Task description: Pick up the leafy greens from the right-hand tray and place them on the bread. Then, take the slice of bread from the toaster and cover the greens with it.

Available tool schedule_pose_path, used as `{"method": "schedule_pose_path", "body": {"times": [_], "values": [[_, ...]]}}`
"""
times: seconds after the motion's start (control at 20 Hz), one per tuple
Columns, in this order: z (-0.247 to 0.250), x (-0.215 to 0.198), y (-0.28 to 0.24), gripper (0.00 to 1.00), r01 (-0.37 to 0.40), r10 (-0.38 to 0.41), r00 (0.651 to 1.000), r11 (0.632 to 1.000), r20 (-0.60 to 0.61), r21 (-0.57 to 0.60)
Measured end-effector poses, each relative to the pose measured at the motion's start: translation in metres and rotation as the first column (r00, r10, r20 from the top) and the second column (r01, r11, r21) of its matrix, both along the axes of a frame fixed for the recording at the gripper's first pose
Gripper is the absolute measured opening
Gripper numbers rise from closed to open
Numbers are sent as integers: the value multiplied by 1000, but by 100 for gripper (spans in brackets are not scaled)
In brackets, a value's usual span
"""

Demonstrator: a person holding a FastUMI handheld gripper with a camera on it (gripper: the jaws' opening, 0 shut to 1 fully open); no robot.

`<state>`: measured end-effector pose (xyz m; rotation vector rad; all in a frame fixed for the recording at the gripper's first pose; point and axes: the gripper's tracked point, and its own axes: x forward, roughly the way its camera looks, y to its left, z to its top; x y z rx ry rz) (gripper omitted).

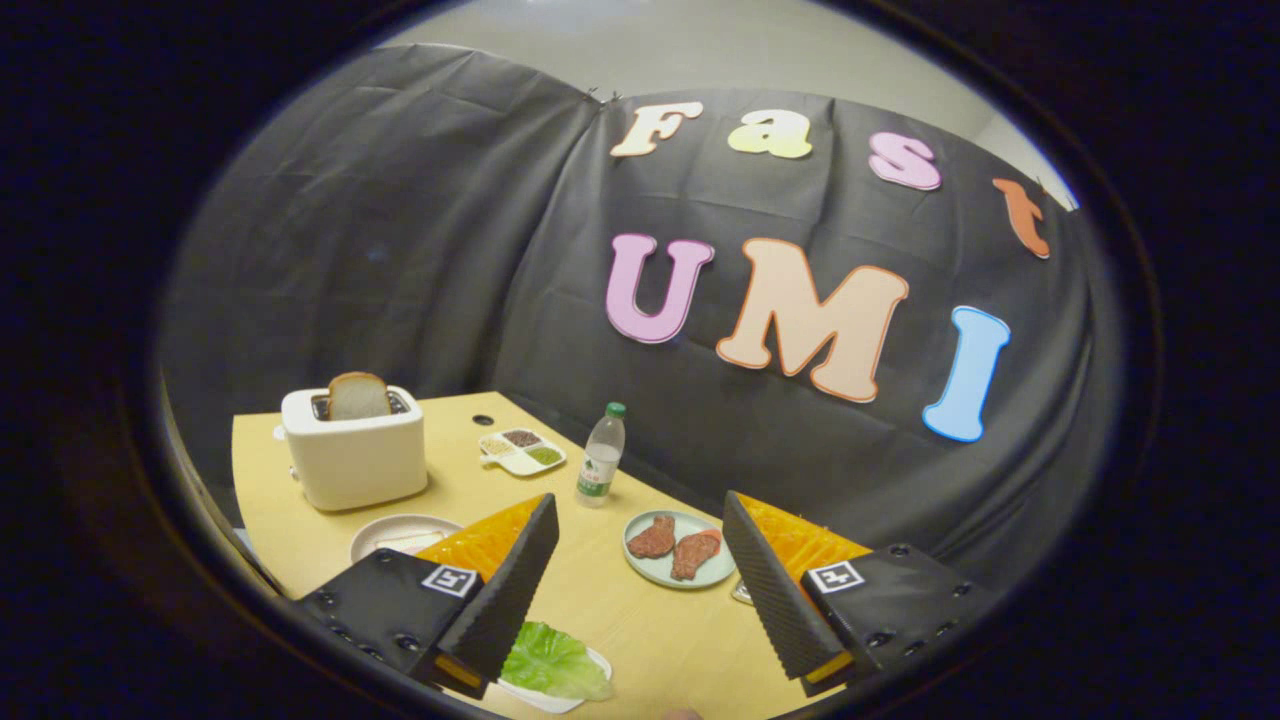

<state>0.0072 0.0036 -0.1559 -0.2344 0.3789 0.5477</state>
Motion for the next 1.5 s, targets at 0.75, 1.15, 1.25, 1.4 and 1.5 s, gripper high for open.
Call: {"method": "schedule_pose_path", "body": {"times": [0.75, 1.15, 1.25, 1.4, 1.5], "values": [[-126, -44, 17, 99, -290, 225, 929, 936, -294, -201], [-184, -81, 20, 99, -402, 272, 838, 894, -474, -197], [-196, -88, 19, 99, -423, 279, 815, 885, -508, -193], [-213, -101, 18, 99, -444, 280, 779, 878, -561, -179], [-225, -109, 15, 99, -456, 275, 758, 872, -592, -178]]}}
